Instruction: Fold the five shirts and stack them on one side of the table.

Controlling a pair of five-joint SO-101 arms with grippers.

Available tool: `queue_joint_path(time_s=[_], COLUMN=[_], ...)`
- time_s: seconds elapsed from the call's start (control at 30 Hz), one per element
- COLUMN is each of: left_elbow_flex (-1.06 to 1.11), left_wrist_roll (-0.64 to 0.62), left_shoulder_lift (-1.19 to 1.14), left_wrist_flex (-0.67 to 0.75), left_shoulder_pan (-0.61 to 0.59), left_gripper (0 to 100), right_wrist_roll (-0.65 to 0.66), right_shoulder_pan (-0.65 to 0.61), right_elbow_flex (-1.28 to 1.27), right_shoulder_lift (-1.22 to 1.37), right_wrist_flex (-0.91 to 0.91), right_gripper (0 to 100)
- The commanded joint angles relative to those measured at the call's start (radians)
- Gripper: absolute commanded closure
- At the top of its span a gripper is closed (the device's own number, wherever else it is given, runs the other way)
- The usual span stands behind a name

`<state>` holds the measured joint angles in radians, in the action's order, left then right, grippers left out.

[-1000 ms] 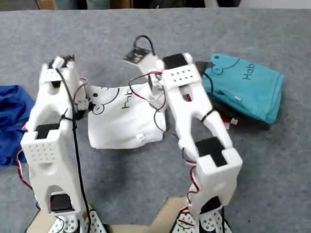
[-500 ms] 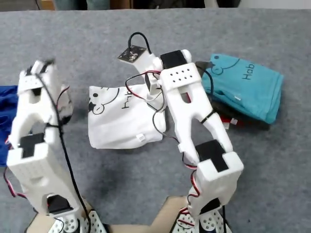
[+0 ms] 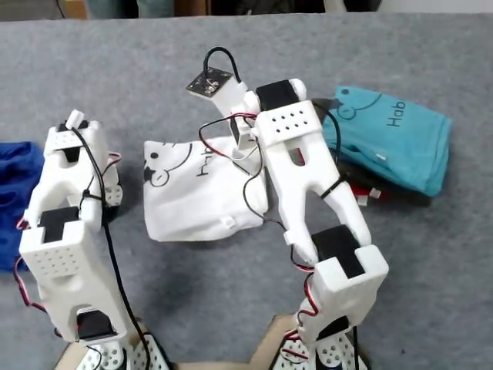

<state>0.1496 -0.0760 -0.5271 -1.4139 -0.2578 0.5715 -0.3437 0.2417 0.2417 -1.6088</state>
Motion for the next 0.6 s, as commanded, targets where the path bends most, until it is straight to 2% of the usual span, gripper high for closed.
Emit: queue_joint_path(time_s=[0.0, 0.3, 0.43, 0.57], left_elbow_flex=[0.163, 0.337, 0.315, 0.18], left_wrist_roll=[0.063, 0.086, 0.083, 0.091], left_shoulder_lift=[0.002, 0.232, 0.376, 0.551], left_wrist_flex=[0.008, 0.121, 0.114, 0.009], left_shoulder_pan=[0.081, 0.173, 0.088, -0.004], left_gripper=[97, 97, 97, 97], right_wrist_roll=[0.003, 0.003, 0.002, 0.0], right_shoulder_pan=[0.003, 0.003, 0.02, 0.077], right_elbow_flex=[0.01, 0.013, 0.079, 0.094], right_shoulder_lift=[-0.054, -0.056, -0.056, -0.074], right_wrist_flex=[-0.008, -0.003, -0.103, -0.157], right_gripper=[98.4, 98.4, 98.4, 98.4])
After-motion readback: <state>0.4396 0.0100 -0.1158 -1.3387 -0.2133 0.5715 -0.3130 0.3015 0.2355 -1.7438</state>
